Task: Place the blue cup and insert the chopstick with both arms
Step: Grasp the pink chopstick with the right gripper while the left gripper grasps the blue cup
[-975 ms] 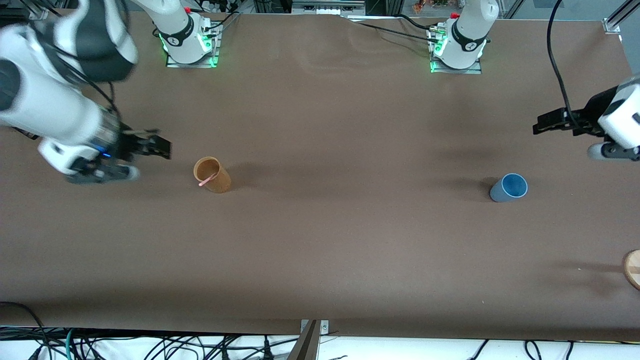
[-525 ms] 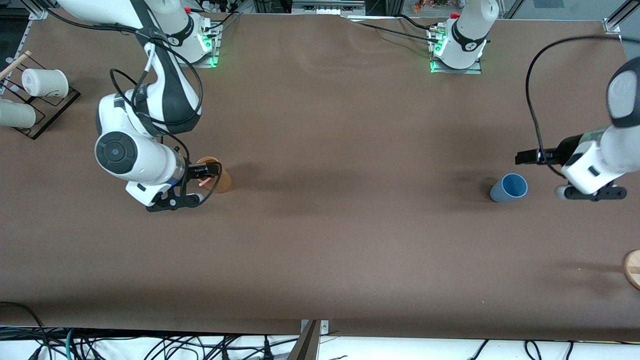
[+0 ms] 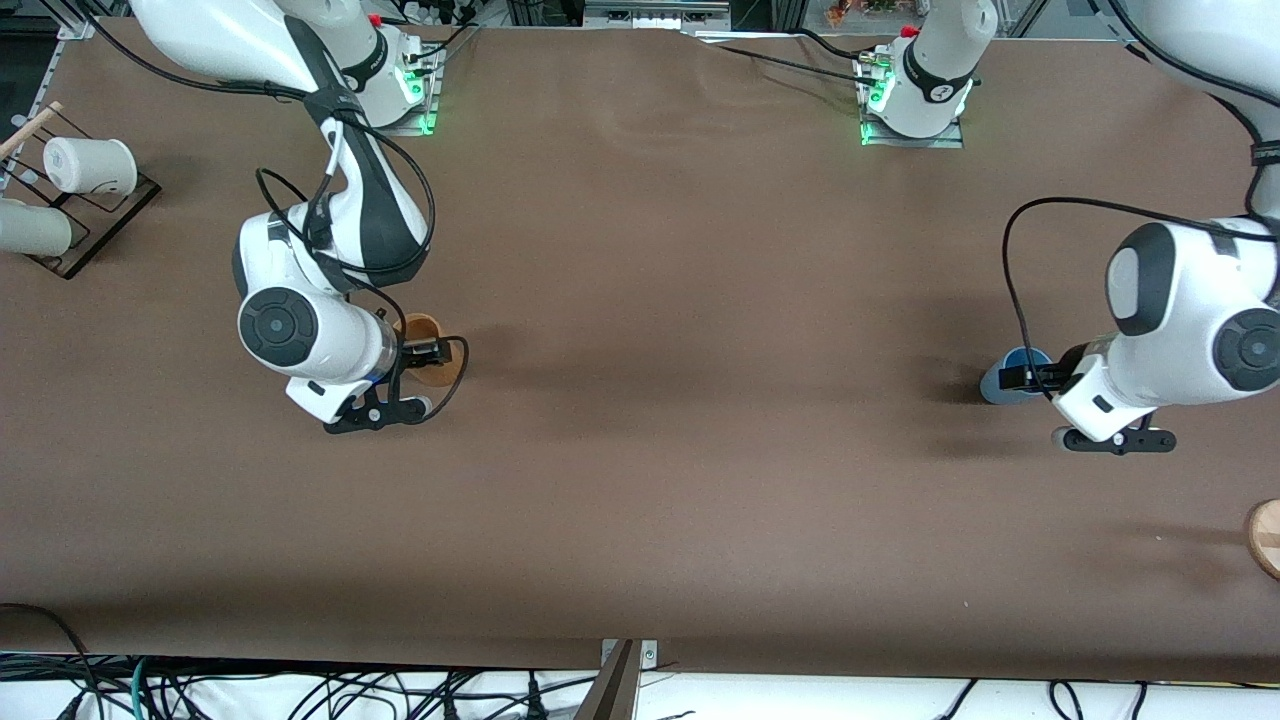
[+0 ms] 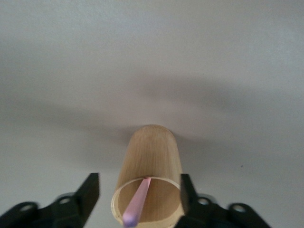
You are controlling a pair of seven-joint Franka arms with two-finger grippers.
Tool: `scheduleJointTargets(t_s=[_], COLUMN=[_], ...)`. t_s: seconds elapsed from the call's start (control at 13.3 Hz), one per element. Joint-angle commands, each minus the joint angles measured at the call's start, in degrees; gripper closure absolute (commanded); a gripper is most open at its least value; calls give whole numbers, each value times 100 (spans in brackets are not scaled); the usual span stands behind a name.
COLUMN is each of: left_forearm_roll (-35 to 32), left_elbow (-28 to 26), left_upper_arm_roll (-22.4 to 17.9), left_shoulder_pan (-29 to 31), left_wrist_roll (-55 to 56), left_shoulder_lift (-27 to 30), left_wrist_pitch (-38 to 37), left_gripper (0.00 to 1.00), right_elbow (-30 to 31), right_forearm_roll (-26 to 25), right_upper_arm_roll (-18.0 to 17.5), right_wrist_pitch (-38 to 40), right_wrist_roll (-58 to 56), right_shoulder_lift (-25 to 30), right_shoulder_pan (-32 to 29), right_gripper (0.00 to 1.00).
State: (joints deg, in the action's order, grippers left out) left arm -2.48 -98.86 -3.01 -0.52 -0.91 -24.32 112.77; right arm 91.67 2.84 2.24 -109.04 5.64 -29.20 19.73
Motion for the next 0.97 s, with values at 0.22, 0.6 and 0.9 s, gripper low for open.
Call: scheduleJointTargets(t_s=[0.22, 0.6, 0.9], left_forearm_roll=[-192, -305, -411], left_elbow=[-1187, -1758, -2031], left_upper_arm_roll=[37, 37, 28], left_shoulder_pan=[43, 43, 43], left_wrist_roll=[-41, -41, -41], left_shoulder_lift=[533, 691, 727], left_wrist_pitch=[991, 1563, 1914], left_gripper=[0, 0, 0], right_elbow=[70, -192, -1368], right_forearm_roll=[-38, -47, -12], right_upper_arm_roll=[5, 22, 5], right_wrist_pitch=[-21, 101, 1513], right_wrist_roll=[-28, -98, -221], right_shoulder_lift=[72, 168, 511], right_shoulder_pan=[-5, -13, -13], right_gripper=[97, 100, 100])
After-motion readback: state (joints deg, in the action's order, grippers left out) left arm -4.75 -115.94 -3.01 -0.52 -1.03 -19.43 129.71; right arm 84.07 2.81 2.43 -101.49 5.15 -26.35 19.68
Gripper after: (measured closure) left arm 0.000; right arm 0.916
